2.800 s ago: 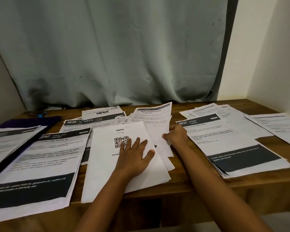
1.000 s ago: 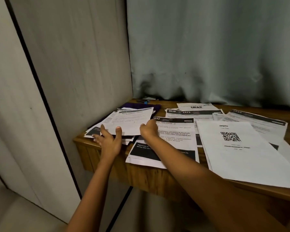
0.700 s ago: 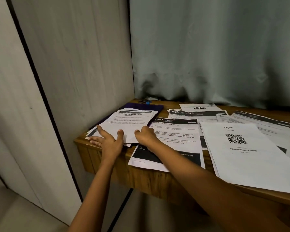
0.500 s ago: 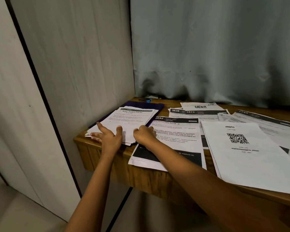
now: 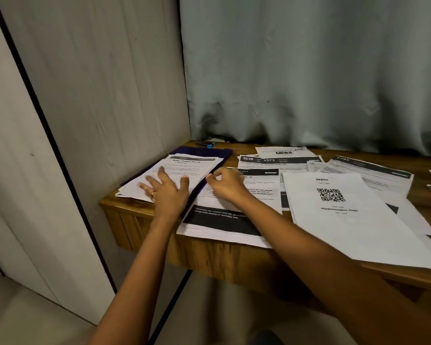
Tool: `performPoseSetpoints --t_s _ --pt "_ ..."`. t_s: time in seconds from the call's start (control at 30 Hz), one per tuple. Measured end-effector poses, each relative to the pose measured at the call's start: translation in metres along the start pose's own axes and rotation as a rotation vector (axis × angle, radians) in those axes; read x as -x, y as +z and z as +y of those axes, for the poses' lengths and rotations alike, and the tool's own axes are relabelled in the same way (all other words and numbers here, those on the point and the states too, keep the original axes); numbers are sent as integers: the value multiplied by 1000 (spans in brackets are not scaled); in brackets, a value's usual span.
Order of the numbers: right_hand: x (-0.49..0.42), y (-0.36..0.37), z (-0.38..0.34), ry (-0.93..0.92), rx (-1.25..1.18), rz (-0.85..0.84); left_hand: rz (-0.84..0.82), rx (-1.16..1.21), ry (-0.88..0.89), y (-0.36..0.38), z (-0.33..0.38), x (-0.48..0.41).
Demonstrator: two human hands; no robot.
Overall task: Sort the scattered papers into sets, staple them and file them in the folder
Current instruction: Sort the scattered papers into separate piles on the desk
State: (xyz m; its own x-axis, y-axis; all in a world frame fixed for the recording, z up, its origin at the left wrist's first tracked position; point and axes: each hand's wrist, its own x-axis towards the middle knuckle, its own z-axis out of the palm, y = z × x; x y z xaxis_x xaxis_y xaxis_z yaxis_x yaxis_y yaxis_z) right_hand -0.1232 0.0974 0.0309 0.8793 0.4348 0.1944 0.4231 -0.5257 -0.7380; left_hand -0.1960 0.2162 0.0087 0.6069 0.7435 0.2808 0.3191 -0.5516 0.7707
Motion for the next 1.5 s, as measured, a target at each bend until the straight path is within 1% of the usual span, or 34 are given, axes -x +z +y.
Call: performPoseSetpoints --t_s 0.1,0.2,0.37,0.6,0.73,0.8,0.93,1.0,1.27,1.5 --pt "5 -34 33 -41 6 94 -34 24 151 15 26 21" --pt "10 -72 68 -28 34 188 -110 36 267 37 55 44" --pt "21 -135 128 145 55 331 -272 79 434 78 96 85" --pt "32 -212 208 461 188 513 -459 82 582 130 133 124" --pt "36 -237 244 588 236 567 -543 7 665 152 140 135" --pt "38 -244 255 584 233 605 -594 -91 702 162 139 139" --pt "35 -250 266 543 124 649 -661 -347 727 177 132 139" --pt "32 -251 269 560 123 647 -677 -404 720 181 131 138" --pt "23 -257 269 662 116 611 -648 -419 729 184 127 138" --pt "28 -256 272 607 34 643 -635 -397 737 183 127 138"
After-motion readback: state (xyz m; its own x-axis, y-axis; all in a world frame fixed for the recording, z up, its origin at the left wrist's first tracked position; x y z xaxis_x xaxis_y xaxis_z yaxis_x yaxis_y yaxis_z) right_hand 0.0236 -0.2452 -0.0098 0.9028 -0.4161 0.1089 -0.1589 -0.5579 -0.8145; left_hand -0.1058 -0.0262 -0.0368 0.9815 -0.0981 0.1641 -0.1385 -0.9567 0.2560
